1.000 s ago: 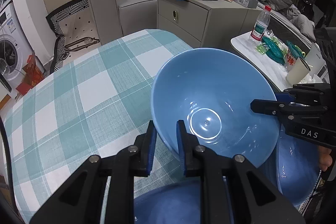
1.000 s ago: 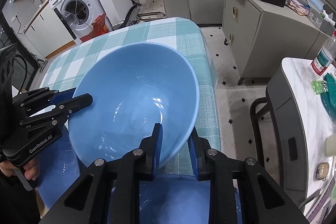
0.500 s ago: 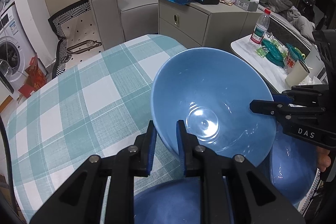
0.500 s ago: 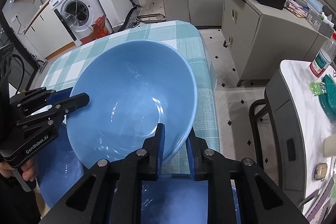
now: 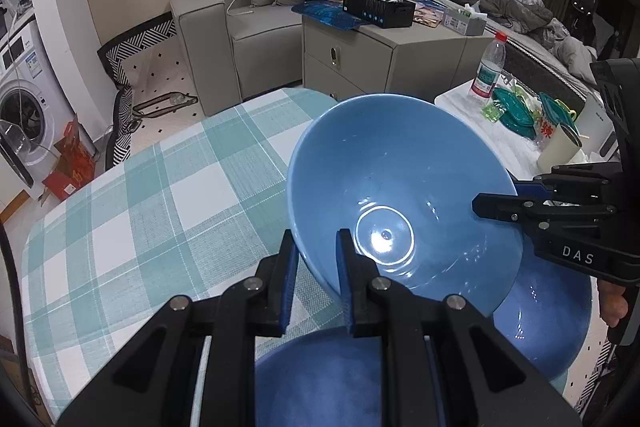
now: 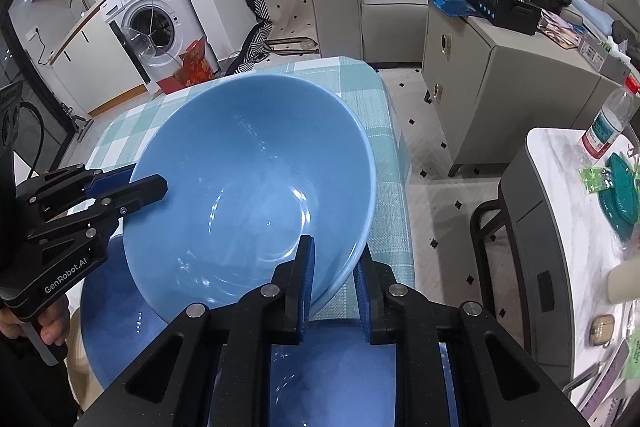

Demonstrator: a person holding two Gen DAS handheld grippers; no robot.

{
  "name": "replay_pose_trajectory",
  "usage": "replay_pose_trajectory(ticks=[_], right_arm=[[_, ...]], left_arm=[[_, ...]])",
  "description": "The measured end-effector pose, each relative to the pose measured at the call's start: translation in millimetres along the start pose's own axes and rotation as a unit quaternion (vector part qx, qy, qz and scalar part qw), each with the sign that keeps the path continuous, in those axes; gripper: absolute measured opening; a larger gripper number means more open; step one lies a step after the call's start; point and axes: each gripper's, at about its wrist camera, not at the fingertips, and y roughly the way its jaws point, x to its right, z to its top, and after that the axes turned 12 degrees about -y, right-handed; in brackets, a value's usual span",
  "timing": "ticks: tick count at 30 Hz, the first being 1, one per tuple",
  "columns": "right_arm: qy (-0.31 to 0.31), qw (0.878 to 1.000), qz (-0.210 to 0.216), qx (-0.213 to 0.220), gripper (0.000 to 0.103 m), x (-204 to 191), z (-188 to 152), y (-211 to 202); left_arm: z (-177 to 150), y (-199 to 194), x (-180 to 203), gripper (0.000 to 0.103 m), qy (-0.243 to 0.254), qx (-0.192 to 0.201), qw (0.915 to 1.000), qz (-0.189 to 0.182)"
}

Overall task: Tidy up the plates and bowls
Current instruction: 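Lift the blue bowl with the left tool while the right tool lifts its bowl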

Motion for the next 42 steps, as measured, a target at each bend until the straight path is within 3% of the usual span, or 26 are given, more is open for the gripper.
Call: replay_pose_trajectory(ticks=[18, 42], right_arm=[[-0.018, 0.999, -0.012, 0.031, 0.019, -26, -2, -54], [-0.048, 0.998, -0.011, 0.05, 0.019, -64, -12, -91]], left_arm=[[-5, -55, 6, 0.017, 0.013, 0.039, 0.9991, 0.009], [-27, -104, -6, 0.017, 0.009, 0.067, 0.9976, 0.014]])
